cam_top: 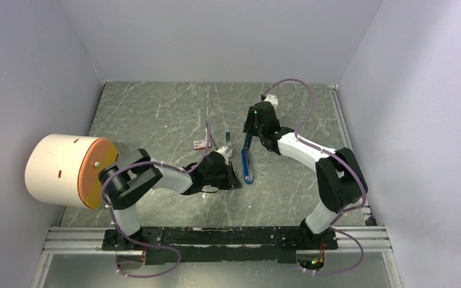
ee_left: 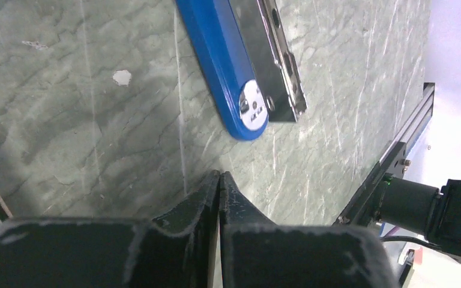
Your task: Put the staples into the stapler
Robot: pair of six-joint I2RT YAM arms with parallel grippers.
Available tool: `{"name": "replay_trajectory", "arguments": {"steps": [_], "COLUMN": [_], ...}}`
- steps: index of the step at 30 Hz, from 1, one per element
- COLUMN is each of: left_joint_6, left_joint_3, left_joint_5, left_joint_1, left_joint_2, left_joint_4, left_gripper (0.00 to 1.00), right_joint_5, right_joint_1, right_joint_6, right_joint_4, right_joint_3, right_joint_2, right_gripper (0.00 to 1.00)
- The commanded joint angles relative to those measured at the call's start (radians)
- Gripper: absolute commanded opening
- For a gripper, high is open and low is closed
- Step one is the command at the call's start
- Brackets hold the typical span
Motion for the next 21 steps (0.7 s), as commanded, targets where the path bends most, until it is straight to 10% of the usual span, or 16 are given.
{"name": "replay_trajectory", "arguments": {"steps": [1, 21], "left_joint_6": [0.051, 0.065], "left_joint_3": [-0.025, -0.029], "left_joint_5": [-0.027, -0.050], "left_joint_1": [-0.013, -0.012], "left_joint_2": [0.029, -0.075], "left_joint_4": [-0.090, -0.126], "left_gripper": [0.11, 0.27], "right_joint_5": [-0.002, 0.016], "right_joint_1": [-0.005, -0.009], "right_joint_6": [0.018, 0.063], "right_joint_4": [-0.020, -0.278], "right_joint_3": [0.038, 0.246], "right_joint_2": [0.041, 0.069], "right_gripper": [0.50, 0.75]}}
